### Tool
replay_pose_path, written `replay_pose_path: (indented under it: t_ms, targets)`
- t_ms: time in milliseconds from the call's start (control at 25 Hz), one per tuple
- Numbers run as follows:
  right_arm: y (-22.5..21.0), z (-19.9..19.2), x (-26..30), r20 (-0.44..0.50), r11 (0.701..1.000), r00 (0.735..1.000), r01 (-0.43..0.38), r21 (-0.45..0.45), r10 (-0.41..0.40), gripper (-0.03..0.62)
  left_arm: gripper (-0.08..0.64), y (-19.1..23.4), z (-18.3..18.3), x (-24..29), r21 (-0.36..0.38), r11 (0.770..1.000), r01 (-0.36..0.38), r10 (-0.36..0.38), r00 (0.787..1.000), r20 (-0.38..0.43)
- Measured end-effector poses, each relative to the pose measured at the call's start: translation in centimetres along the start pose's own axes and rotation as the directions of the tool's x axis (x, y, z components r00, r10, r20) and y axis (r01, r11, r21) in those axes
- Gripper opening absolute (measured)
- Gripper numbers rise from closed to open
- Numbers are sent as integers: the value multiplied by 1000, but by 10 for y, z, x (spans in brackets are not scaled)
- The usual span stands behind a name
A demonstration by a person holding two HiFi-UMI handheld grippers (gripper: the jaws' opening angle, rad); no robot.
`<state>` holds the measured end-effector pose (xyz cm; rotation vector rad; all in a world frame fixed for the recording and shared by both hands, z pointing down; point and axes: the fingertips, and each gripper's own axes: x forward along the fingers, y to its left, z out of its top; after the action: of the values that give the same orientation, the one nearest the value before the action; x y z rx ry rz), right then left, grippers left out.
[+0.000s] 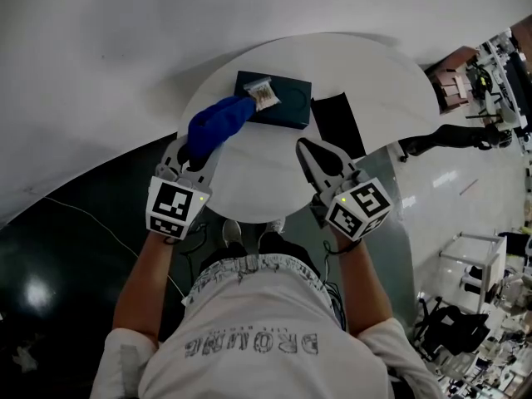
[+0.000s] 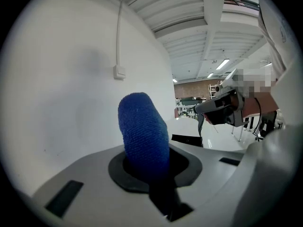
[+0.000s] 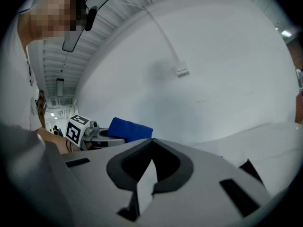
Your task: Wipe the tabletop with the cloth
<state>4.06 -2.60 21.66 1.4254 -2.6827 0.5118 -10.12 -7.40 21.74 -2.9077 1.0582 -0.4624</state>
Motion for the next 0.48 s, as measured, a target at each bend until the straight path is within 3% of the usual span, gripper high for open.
replay_pose_path:
  t_ms: [480]
  targets:
    - [-10,11,11,-1,1000,1000,-12,-7,12,8,74,13,10,7,-10,1000,-27,27,999,28]
